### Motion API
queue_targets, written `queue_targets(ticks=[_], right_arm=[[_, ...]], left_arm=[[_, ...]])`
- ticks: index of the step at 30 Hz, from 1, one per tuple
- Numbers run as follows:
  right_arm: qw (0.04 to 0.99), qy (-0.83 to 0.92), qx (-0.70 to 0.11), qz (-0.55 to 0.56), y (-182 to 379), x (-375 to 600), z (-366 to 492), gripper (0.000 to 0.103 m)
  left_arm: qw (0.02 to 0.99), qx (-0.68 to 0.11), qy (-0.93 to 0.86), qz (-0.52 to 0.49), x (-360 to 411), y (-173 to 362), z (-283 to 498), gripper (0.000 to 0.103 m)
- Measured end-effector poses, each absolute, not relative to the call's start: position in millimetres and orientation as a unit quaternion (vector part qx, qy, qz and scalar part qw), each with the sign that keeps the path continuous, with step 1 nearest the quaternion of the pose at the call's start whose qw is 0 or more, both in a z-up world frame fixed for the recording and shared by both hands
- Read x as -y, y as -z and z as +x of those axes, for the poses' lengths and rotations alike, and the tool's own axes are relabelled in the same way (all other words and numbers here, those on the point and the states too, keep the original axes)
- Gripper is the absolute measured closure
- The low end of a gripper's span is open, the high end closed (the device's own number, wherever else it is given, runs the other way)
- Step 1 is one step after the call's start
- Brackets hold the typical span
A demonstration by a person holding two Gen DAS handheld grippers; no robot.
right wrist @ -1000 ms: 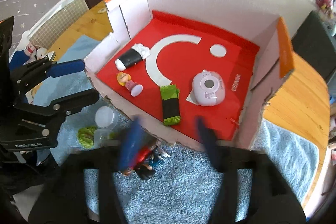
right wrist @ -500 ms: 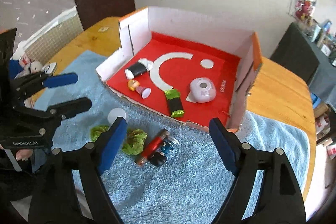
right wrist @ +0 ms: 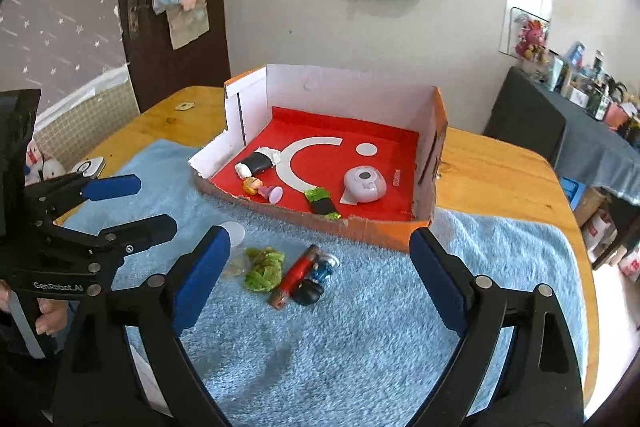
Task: Organize objects
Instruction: 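Withdraw both grippers from the box toward the remaining items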
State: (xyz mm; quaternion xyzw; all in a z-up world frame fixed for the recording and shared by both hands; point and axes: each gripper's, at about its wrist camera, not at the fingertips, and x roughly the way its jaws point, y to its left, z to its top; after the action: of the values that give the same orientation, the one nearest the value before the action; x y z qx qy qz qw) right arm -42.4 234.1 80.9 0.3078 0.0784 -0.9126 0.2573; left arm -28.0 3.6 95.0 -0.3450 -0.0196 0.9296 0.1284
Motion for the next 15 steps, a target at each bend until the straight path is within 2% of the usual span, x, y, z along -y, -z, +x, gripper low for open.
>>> queue_targets(ticks=[3, 15], right_arm=[[0.249, 0.918, -0.07, 0.301, -75.4, -237.8, -36.6, 0.011], [0.226, 0.923, -0.048, 0.309, -46.1, -250.7, -26.2, 0.011]], left_arm=[[0.124, 0.016, -0.932, -0.339, -5.6, -90.8, -21.7, 0.014], [0.115, 0.02, -0.936, -0.332, -9.0, -73.8, -7.8, 0.007]])
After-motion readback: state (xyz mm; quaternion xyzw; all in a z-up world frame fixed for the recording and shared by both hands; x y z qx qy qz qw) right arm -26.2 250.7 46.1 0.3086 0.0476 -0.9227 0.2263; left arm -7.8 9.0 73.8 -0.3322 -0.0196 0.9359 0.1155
